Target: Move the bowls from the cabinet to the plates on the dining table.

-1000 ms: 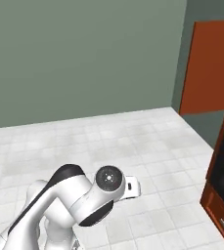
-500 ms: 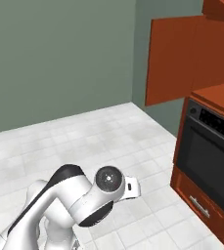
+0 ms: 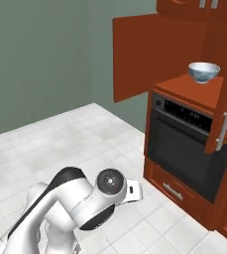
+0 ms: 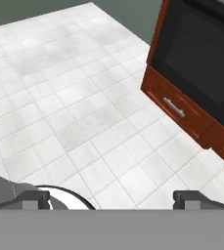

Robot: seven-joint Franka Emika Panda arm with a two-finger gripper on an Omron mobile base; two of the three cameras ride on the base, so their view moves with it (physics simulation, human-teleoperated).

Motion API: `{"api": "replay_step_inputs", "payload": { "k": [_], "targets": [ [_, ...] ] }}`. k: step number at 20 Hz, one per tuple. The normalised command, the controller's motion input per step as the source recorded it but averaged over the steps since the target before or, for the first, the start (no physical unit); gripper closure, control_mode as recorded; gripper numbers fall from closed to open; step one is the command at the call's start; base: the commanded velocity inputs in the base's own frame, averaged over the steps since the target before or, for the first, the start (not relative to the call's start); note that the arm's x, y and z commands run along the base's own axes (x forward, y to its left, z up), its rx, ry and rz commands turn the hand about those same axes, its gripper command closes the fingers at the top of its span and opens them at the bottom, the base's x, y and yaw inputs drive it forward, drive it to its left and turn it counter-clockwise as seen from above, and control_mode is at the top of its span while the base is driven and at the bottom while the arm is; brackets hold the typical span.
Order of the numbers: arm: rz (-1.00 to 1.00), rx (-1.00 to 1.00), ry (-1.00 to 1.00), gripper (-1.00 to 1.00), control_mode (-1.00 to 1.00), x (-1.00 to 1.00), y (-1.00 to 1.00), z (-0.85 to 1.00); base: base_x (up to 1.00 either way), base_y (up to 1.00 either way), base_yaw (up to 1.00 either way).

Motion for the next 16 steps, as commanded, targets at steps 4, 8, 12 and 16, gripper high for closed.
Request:
{"api": "replay_step_inputs", "payload": {
  "k": [4,8,12,16],
  "targets": [
    [0.0,0.0,0.0,-1.0,1.0,0.0,0.0,0.0,0.1,0.0,-0.41],
    [0.0,0.0,0.0,-1.0,1.0,0.0,0.0,0.0,0.11,0.0,-0.41],
    [0.0,0.0,0.0,-1.0,1.0,0.0,0.0,0.0,0.12,0.0,-0.41],
    [0.0,0.0,0.0,-1.0,1.0,0.0,0.0,0.0,0.04,0.0,-0.39]
  ]
}}
